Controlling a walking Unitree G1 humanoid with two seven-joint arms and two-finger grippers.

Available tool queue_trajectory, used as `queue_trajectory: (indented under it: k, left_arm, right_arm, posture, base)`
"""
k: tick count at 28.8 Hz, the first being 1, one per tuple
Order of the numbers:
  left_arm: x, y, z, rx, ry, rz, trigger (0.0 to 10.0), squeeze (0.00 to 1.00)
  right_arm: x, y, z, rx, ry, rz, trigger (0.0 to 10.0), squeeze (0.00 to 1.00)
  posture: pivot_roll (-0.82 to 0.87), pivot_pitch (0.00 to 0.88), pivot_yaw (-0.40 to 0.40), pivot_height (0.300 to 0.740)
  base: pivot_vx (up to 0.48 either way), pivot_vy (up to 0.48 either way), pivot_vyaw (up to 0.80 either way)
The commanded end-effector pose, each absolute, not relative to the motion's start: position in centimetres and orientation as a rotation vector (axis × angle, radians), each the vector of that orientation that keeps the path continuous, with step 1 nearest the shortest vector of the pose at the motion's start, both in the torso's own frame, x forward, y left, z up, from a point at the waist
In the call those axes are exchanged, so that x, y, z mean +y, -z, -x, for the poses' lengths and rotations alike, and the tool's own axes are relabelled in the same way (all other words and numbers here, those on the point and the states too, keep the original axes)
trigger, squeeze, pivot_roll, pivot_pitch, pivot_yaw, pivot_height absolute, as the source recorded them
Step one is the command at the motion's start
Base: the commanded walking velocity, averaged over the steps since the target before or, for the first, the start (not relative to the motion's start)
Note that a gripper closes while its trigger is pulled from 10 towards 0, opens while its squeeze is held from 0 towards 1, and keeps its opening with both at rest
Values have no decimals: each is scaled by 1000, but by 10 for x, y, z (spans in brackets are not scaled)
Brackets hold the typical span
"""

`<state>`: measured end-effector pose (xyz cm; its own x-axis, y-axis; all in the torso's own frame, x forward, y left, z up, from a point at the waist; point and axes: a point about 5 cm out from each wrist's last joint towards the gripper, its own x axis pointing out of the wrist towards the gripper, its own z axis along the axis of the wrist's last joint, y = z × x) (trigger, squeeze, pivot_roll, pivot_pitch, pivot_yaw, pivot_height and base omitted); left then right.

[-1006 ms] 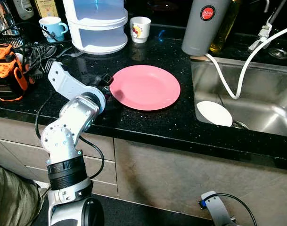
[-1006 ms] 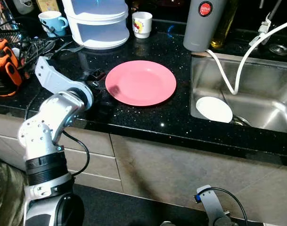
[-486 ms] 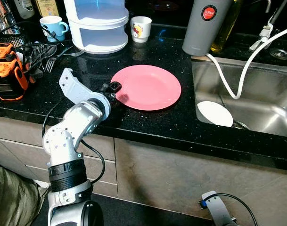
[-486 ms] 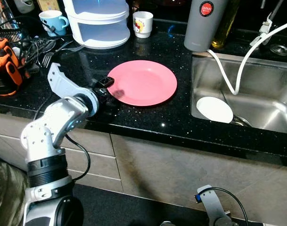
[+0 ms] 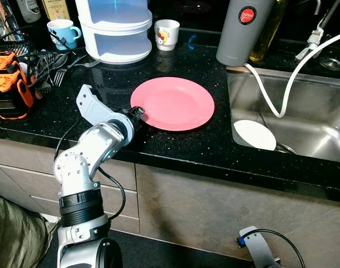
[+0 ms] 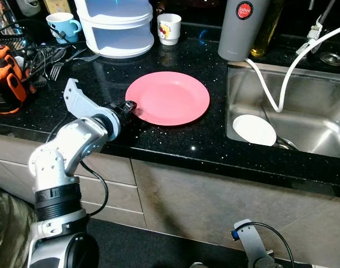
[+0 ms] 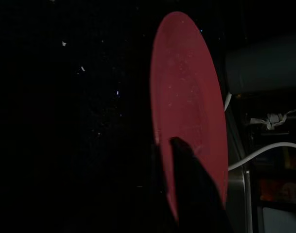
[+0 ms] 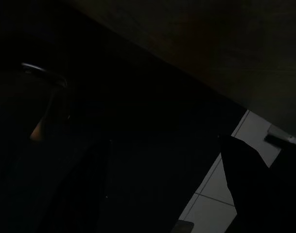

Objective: Kitchen organization

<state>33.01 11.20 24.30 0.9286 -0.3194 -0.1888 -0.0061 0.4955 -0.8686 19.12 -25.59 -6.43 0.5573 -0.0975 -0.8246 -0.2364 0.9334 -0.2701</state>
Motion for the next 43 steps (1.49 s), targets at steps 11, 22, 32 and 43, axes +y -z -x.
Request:
queue_trajectory:
  k: [11, 22, 32, 43]
  left_arm:
    - [118, -241, -332, 310, 179, 1052, 0, 0]
    - [119, -299, -328, -32, 394, 1070, 0, 0]
    - [107, -316, -319, -153, 597, 1070, 0, 0]
    - [87, -323, -317, -163, 720, 904, 10000, 0]
  right_arm:
    - [-257, 66, -187, 991, -85, 369, 10000, 0]
    - [-257, 66, -187, 990, -84, 364, 10000, 0]
    - [-257, 67, -186, 1005, -73, 372, 10000, 0]
    - [-257, 68, -185, 1019, -58, 367, 10000, 0]
  posture:
    - [-2, 133, -4, 740]
    - [-2, 133, 2, 740]
    - [0, 131, 5, 740]
    - [-2, 129, 8, 740]
  base:
    - [0, 0, 0]
    - [0, 0, 0]
    - [0, 0, -261]
    - [0, 0, -790]
